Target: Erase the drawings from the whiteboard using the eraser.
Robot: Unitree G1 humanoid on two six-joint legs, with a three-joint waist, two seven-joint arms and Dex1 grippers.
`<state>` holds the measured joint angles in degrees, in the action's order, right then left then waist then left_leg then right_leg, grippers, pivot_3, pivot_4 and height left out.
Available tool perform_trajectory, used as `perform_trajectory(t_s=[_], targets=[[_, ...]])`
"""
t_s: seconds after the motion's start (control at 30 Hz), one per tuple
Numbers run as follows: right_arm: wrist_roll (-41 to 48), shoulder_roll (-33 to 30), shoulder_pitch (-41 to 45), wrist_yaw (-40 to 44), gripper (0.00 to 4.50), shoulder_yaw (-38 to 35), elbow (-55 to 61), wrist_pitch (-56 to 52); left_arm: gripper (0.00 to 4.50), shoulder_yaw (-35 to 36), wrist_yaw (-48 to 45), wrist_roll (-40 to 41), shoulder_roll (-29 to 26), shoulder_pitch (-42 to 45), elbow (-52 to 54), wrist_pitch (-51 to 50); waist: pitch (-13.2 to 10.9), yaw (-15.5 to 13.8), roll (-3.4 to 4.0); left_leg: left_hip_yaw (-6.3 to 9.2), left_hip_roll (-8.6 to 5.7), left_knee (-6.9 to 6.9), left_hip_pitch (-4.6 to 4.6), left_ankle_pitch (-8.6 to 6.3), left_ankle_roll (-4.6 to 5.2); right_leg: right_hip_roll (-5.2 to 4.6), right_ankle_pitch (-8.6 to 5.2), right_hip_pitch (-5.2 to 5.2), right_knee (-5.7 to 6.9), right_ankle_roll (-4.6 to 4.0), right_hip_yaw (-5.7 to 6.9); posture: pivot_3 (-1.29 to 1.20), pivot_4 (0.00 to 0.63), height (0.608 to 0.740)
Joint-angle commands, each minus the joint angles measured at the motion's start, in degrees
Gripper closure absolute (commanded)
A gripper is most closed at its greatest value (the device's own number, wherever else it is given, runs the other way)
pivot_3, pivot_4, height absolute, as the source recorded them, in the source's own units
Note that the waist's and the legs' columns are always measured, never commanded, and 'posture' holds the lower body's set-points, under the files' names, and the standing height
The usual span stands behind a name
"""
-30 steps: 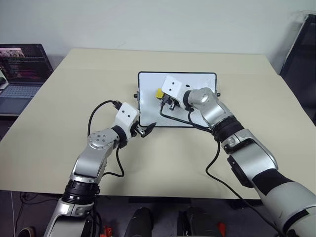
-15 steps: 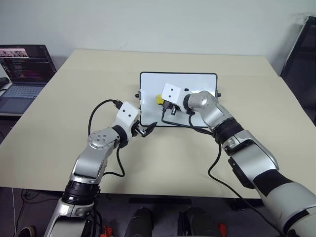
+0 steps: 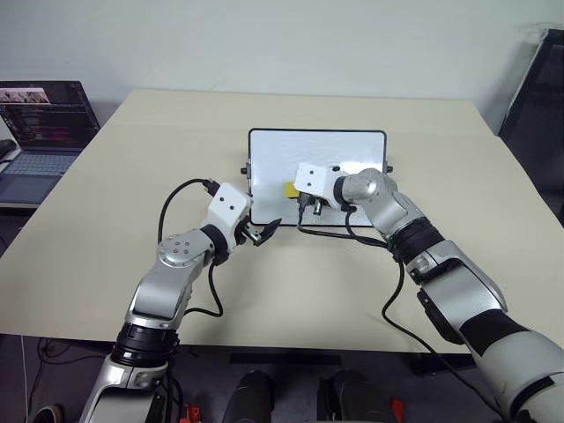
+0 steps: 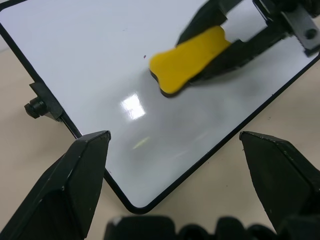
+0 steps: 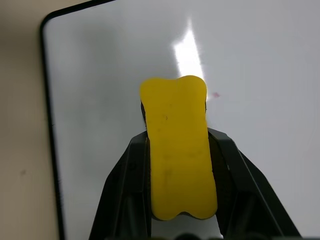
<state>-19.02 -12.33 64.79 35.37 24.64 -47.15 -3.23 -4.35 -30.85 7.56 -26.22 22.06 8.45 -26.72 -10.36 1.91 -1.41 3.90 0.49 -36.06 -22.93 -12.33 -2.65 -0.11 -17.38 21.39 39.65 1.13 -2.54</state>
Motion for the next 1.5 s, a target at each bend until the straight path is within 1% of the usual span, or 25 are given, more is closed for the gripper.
perform_trajectory(t_s=[0.03, 0.17, 0.23, 0.47, 0.57, 0.8, 0.87, 1.03, 1.2, 1.3, 1.43, 1.5], targets=[[-0.50, -0.02, 2.59, -4.52, 3.35, -2.36, -2.07, 0.92, 0.00, 0.08, -0.20, -0.21, 0.14, 0.15, 0.78, 1.38, 0.00, -0.04, 0.00, 0.01, 0.00, 0.00, 0.00, 0.00, 0.00, 0.00, 0.00, 0.00, 0.00, 0.00, 0.01, 0.00, 0.150, 0.740], [-0.52, 0.50, 2.20, -3.06, 3.35, -1.68, -2.47, 0.85, 0.00, 0.01, -0.06, -0.20, 0.25, -0.03, 1.52, 0.87, 0.00, 0.03, 0.00, -0.01, 0.00, 0.05, -0.02, 0.00, 0.00, 0.00, -0.01, 0.02, -0.05, -0.01, -0.01, 0.00, 0.150, 0.740], [-0.77, 0.03, 1.14, -0.18, 3.35, -0.70, -1.68, -0.10, 0.00, -0.02, 0.02, -0.16, 0.28, -0.18, 2.00, 0.55, 0.00, 0.04, 0.00, -0.02, 0.01, 0.07, -0.02, 0.00, 0.00, 0.00, -0.01, 0.03, -0.07, -0.01, -0.01, 0.00, 0.150, 0.740], [-2.67, -3.95, -2.81, 8.06, 3.35, 2.11, 3.29, -2.38, 0.00, -0.10, 0.13, 0.04, 0.31, -0.11, 2.78, -0.28, 0.00, -0.04, 0.00, 0.00, 0.00, 0.05, -0.01, 0.00, 0.00, 0.00, -0.01, -0.01, -0.07, -0.01, 0.01, 0.00, 0.150, 0.740], [-2.69, -4.49, -3.52, 9.05, 3.35, 2.28, 4.97, -3.27, 0.00, -0.33, 0.12, 0.02, 0.45, 0.14, 2.79, -0.44, 0.00, -0.04, 0.00, 0.02, 0.00, 0.03, 0.00, 0.00, 0.00, 0.00, -0.01, -0.04, -0.07, -0.01, 0.02, 0.00, 0.150, 0.740], [-2.63, -3.37, -0.80, 0.21, 3.36, -0.90, 2.89, -1.65, 0.00, -0.72, -0.10, 0.00, 0.68, 0.67, 2.82, -0.81, 0.00, -0.01, 0.00, 0.01, 0.01, 0.02, 0.01, 0.01, -0.01, 0.00, -0.01, -0.03, -0.03, -0.01, 0.01, 0.00, 0.150, 0.740], [-2.25, -3.37, -0.93, 0.69, 3.36, -0.74, 3.12, -1.49, 0.00, -0.70, -0.21, 0.04, 0.57, 0.65, 2.83, -0.85, 0.00, -0.03, 0.00, 0.02, 0.01, 0.01, 0.01, 0.04, -0.03, 0.00, -0.01, -0.03, -0.02, -0.01, 0.02, 0.00, 0.150, 0.740], [-2.39, -2.90, -4.00, 5.47, 3.36, 1.88, 6.78, -1.17, 0.00, -0.83, -0.27, 0.03, 0.57, 0.57, 3.20, -1.15, 0.00, 0.00, 0.00, 0.02, 0.01, 0.04, 0.01, 0.04, -0.02, 0.01, -0.01, -0.01, -0.04, -0.01, 0.02, 0.00, 0.150, 0.740], [-5.63, -4.18, -5.54, 7.07, 3.36, 4.78, 8.08, -0.02, 0.00, -0.78, -0.45, 0.10, 0.41, 0.58, 3.41, -1.32, 0.00, 0.00, 0.01, 0.01, 0.01, 0.09, -0.01, 0.04, -0.03, 0.01, -0.01, 0.00, -0.09, -0.01, 0.01, 0.00, 0.150, 0.740], [-6.24, -4.10, -5.81, 6.89, 3.36, 4.99, 8.83, 0.54, 0.00, -0.66, -0.75, 0.15, 0.10, 0.43, 3.57, -1.34, 0.00, 0.00, 0.01, 0.01, 0.01, 0.08, 0.00, 0.04, -0.03, 0.01, -0.01, -0.01, -0.09, -0.01, 0.01, 0.00, 0.150, 0.740], [-6.51, -1.27, -2.38, -2.77, 3.36, 2.21, 5.98, 3.14, 0.00, -0.64, -0.89, 0.01, 0.09, 0.49, 3.48, -1.34, -0.01, 0.16, 0.02, 0.01, 0.03, 0.06, 0.01, 0.04, -0.03, 0.02, -0.01, -0.01, -0.08, -0.01, 0.02, 0.00, 0.150, 0.740], [-6.50, -0.31, -0.96, -5.96, 3.36, 1.27, 4.53, 3.95, 0.00, -0.69, -1.03, -0.07, 0.07, 0.48, 3.34, -1.21, -0.03, 0.39, 0.02, -0.02, 0.06, 0.07, 0.01, 0.05, -0.03, 0.04, -0.01, 0.03, -0.04, -0.02, -0.01, 0.00, 0.150, 0.740]])
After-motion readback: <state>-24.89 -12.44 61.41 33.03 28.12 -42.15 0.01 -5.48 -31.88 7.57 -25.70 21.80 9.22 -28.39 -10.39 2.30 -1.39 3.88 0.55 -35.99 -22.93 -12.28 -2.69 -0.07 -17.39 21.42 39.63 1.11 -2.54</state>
